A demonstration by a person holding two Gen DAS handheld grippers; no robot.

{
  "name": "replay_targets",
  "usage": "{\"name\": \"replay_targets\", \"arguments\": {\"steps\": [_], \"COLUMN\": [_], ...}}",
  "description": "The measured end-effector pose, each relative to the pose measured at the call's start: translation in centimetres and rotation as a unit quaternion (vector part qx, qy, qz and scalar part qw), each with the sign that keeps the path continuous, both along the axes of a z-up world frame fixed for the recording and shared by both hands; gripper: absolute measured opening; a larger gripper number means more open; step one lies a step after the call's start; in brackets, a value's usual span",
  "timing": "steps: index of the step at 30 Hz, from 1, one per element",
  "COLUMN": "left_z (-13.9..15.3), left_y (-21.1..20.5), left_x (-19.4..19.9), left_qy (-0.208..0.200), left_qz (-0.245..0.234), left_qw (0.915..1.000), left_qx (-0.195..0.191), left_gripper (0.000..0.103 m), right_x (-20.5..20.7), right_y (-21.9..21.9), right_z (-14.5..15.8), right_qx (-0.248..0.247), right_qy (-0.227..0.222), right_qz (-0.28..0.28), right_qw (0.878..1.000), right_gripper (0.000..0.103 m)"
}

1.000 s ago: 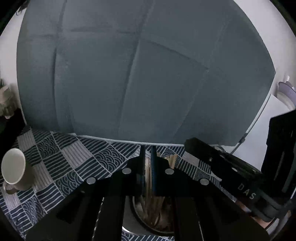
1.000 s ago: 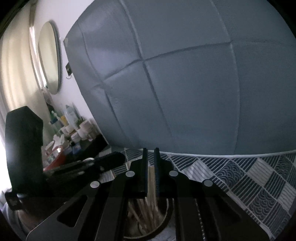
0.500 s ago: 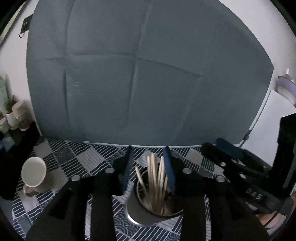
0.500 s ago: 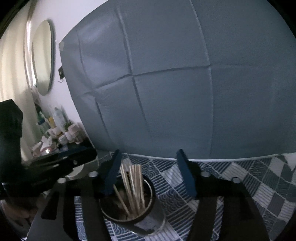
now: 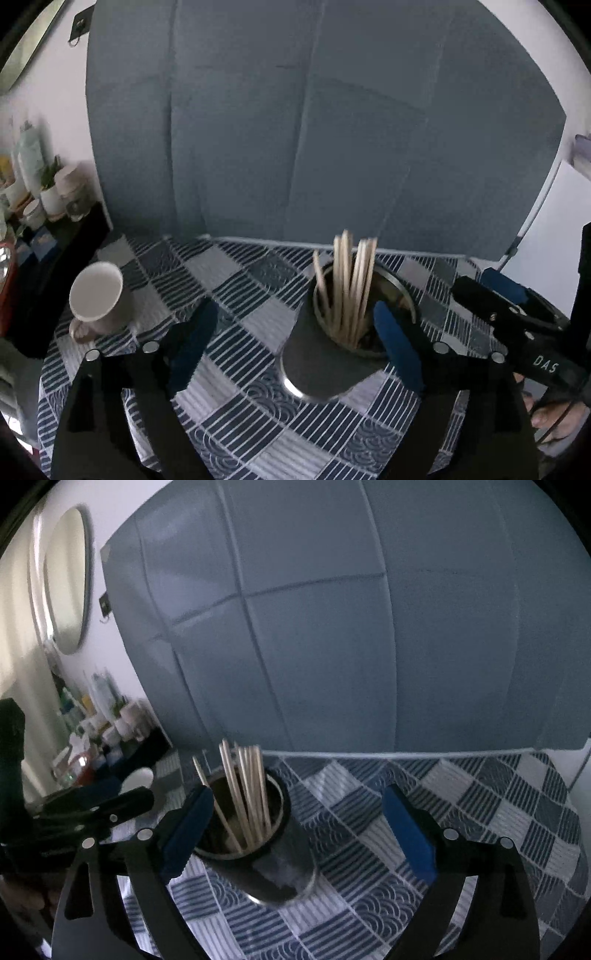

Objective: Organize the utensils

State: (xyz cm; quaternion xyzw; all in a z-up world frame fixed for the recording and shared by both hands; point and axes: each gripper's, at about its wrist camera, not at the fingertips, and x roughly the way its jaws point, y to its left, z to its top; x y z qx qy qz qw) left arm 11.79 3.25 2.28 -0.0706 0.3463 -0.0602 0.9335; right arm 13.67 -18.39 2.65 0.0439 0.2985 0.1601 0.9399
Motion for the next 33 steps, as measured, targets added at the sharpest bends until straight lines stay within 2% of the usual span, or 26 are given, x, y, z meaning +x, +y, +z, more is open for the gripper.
{"name": "replay_targets", "arguments": {"steps": [5, 10, 13, 16, 19, 25, 28, 31, 33], "left_z": [-2.2, -4.0, -4.8, -5.3, -5.5, -5.5, -5.2, -4.7, -4.1], "left_y": [0.1, 0.1, -0.3, -1.0, -1.3, -2.0, -2.3, -2.4, -2.4], "left_x": [-0.9, -1.9, -2.7, -3.9, -5.2, -6.6, -7.3, -7.7, -8.1], "left_qy": [0.034, 0.062, 0.067, 0.067, 0.069, 0.072, 0.072, 0.072, 0.071], "left_qz": [0.006, 0.011, 0.012, 0.013, 0.018, 0.013, 0.014, 0.02, 0.029], "left_qw": [0.999, 0.9977, 0.997, 0.9956, 0.9946, 0.9919, 0.9914, 0.991, 0.9911], "left_qx": [0.028, 0.025, 0.035, 0.065, 0.076, 0.104, 0.108, 0.111, 0.109], "left_gripper": [0.093, 0.096, 0.097, 0.097, 0.097, 0.097, 0.097, 0.097, 0.097], "right_x": [-1.3, -2.9, -3.7, -4.6, -5.7, -7.5, -8.2, -8.4, -8.6], "right_y": [-0.4, -0.7, -1.1, -1.4, -1.6, -2.5, -3.1, -3.6, -4.1], "right_z": [-2.1, -4.6, -5.8, -6.3, -6.6, -6.3, -5.6, -4.8, -4.2], "right_qx": [-0.011, -0.024, -0.021, -0.021, -0.029, -0.046, -0.057, -0.097, -0.097], "right_qy": [0.028, 0.046, 0.067, 0.078, 0.085, 0.097, 0.099, 0.109, 0.114], "right_qz": [-0.018, -0.047, -0.052, -0.042, -0.026, -0.031, -0.047, -0.082, -0.089], "right_qw": [0.999, 0.998, 0.996, 0.996, 0.996, 0.994, 0.992, 0.986, 0.985], "right_gripper": [0.091, 0.091, 0.093, 0.093, 0.093, 0.093, 0.093, 0.093, 0.093]}}
